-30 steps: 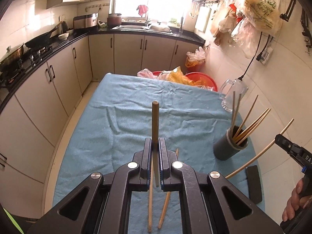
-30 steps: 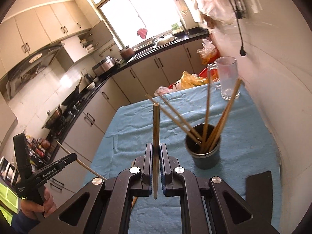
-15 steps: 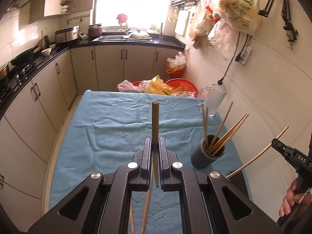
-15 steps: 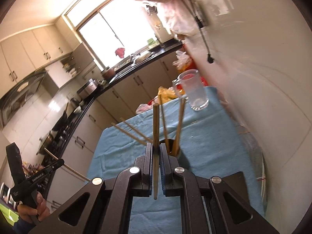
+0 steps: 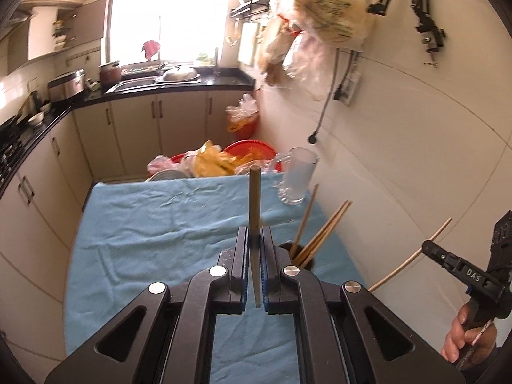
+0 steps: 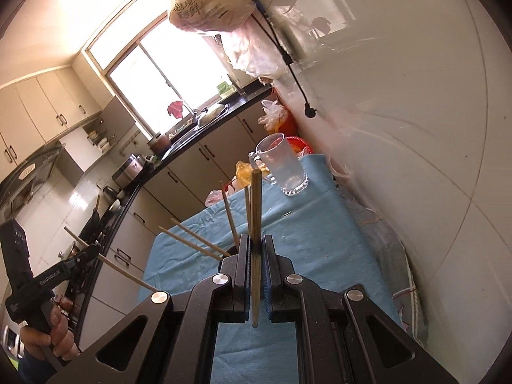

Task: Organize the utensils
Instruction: 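Carry the left tool's chopstick over the black cup while the right tool carries its own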

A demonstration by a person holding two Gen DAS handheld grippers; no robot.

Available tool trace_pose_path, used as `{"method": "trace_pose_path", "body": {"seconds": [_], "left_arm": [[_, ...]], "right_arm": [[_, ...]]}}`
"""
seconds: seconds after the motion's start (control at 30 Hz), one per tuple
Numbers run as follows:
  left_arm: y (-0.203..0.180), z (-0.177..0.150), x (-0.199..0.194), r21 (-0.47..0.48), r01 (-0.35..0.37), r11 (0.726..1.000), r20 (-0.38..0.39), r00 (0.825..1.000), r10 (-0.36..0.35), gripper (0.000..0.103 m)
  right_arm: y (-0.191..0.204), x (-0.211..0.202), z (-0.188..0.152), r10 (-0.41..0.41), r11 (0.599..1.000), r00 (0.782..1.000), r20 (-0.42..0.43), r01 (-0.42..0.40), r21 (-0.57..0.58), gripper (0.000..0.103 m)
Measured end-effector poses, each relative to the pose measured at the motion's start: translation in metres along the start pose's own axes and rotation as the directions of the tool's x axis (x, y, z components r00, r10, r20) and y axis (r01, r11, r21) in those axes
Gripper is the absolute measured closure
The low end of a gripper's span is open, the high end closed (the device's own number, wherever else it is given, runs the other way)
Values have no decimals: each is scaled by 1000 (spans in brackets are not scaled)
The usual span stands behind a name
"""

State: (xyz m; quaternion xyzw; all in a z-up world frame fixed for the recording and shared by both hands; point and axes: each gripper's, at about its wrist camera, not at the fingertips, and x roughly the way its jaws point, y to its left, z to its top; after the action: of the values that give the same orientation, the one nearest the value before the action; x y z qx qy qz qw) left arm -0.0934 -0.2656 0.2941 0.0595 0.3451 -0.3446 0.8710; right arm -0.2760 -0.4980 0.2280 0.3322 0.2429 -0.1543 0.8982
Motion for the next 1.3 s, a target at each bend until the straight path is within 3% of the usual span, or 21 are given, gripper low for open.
{"method": "trace_pose_path", "body": {"seconds": [0.23, 0.57, 0.87, 1.3], "left_arm": [[-27, 20, 13, 36, 29, 999, 16, 999, -30, 97], [-39, 37, 47, 32, -1, 999, 23, 1000, 0, 97], [-35, 26, 75, 10, -6, 1000, -26, 1000, 6, 97], [-28, 16, 97, 12, -12, 1000, -70, 997, 13, 97]], "right_arm": [[4, -7, 21, 15, 1000, 999, 36, -15, -20, 96], [29, 25, 46, 21, 997, 998, 62, -16, -80, 96], [42, 64, 47, 17, 993, 999, 30, -13, -117, 96], [32, 103, 33, -13, 993, 999, -46, 8, -119, 96]]}}
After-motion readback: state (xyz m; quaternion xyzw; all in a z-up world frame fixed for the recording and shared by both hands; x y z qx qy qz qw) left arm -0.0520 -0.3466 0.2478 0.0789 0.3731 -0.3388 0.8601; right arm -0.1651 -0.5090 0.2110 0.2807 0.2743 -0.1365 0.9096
